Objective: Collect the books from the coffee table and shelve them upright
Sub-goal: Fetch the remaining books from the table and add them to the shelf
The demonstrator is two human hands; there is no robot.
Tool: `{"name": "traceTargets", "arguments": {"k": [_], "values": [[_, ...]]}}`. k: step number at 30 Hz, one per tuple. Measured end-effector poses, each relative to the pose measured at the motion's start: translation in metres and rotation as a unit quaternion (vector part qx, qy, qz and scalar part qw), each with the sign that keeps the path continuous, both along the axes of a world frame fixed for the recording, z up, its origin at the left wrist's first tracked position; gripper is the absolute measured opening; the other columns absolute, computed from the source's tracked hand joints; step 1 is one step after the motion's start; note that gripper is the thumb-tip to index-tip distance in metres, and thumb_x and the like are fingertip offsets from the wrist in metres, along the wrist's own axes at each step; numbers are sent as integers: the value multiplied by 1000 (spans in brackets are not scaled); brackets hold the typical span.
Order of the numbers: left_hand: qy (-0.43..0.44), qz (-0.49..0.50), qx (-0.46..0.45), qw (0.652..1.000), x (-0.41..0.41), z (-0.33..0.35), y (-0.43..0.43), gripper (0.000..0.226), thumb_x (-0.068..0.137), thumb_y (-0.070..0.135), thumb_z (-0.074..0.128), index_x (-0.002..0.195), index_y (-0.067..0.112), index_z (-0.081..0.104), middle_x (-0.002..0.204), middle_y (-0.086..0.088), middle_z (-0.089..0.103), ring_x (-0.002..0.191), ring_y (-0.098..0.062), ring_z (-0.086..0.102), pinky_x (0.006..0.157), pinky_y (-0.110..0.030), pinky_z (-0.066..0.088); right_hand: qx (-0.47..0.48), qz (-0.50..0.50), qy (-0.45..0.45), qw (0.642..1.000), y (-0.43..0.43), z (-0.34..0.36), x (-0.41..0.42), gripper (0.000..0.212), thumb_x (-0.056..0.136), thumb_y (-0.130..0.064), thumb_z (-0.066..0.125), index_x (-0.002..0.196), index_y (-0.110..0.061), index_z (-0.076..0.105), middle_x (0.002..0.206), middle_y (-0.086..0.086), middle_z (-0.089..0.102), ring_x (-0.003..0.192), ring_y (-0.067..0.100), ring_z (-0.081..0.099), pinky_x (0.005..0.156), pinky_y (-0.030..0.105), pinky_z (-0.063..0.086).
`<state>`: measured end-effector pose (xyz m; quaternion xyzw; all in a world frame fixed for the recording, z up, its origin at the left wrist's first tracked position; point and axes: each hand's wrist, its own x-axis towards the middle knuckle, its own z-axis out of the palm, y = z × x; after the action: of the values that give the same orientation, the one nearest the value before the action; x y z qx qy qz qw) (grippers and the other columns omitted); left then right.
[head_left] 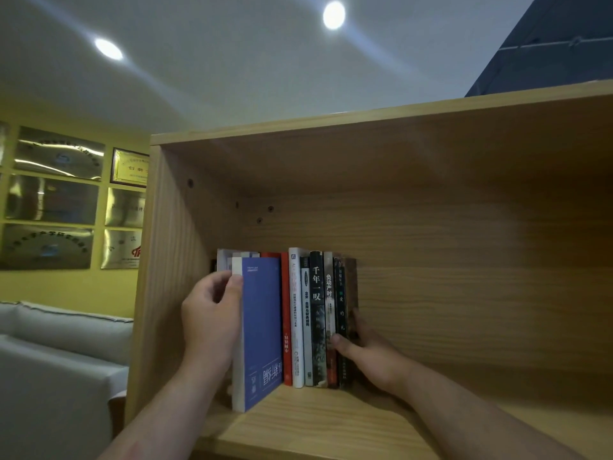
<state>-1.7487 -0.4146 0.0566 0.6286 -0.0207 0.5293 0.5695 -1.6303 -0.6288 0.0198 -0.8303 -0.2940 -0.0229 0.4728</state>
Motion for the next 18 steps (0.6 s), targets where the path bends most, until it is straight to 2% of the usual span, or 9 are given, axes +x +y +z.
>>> {"name": "traceTargets", "arguments": {"k": [3, 4, 7, 10, 12, 14, 16, 17, 18], "values": [[151, -55, 86, 983, 2, -20, -2, 40, 86, 40, 72, 120, 25, 60, 112, 6, 69, 104, -15, 67, 83, -40, 59, -3, -4, 11, 1000, -1, 1, -1, 92, 87, -69, 55, 159, -45, 3, 161, -7, 40, 146, 18, 39, 123, 47, 29], [182, -57, 98, 977, 1, -25, -4, 34, 87, 35, 72, 118, 25, 59, 111, 5, 69, 102, -14, 67, 78, -37, 60, 0, -3, 13, 1000, -2, 2, -3, 90, 89, -67, 53, 160, -43, 4, 161, -6, 40, 146, 19, 40, 122, 46, 30], [140, -52, 32, 988, -7, -29, 4, 11, 96, 18, 63, 107, 21, 63, 98, -3, 72, 90, -22, 72, 62, -36, 57, 20, 0, 17, 1000, -4, 4, -11, 76, 96, -61, 49, 160, -40, 13, 158, -6, 45, 143, 19, 43, 120, 45, 34], [93, -94, -51, 990, -28, -27, 22, 10, 98, 14, 59, 105, 16, 65, 95, -11, 75, 84, -34, 73, 67, -50, 60, 28, -1, 7, 1000, -7, 5, -19, 67, 98, -57, 49, 157, -37, 25, 154, -5, 49, 139, 20, 47, 117, 46, 38], [70, -140, -119, 980, -40, -28, 32, 12, 97, 11, 57, 104, 14, 66, 96, -15, 75, 82, -38, 71, 68, -50, 58, 40, -3, -19, 999, -8, 6, -23, 58, 100, -51, 52, 152, -37, 33, 149, -5, 53, 136, 19, 50, 115, 46, 41], [72, -191, -167, 965, -49, -27, 31, 12, 95, 11, 55, 103, 11, 65, 88, -16, 75, 71, -37, 71, 60, -44, 58, 48, -33, -106, 993, -7, 10, -30, 53, 100, -39, 57, 148, -38, 37, 143, -10, 54, 131, 14, 53, 111, 42, 45], [94, -244, -194, 945, -51, -24, 27, 13, 95, 11, 53, 101, 8, 64, 76, -15, 75, 59, -33, 71, 51, -42, 58, -16, -103, -271, 957, -8, 16, -44, 64, 97, -36, 60, 152, -41, 29, 144, -16, 46, 127, 5, 49, 106, 33, 47], [108, -270, -197, 936, -51, -20, 25, 14, 96, 12, 52, 101, 6, 64, 74, -16, 74, 56, -33, 71, 49, -43, 59, -50, -120, -393, 910, -9, 20, -52, 70, 95, -37, 62, 154, -40, 25, 149, -15, 43, 130, 6, 47, 107, 32, 47], [128, -292, -193, 928, -50, -16, 23, 16, 96, 13, 52, 101, 4, 64, 73, -18, 74, 55, -34, 71, 50, -43, 59, -88, -105, -516, 846, -11, 23, -53, 75, 92, -39, 65, 155, -36, 26, 154, -8, 41, 135, 11, 47, 109, 34, 46]]}}
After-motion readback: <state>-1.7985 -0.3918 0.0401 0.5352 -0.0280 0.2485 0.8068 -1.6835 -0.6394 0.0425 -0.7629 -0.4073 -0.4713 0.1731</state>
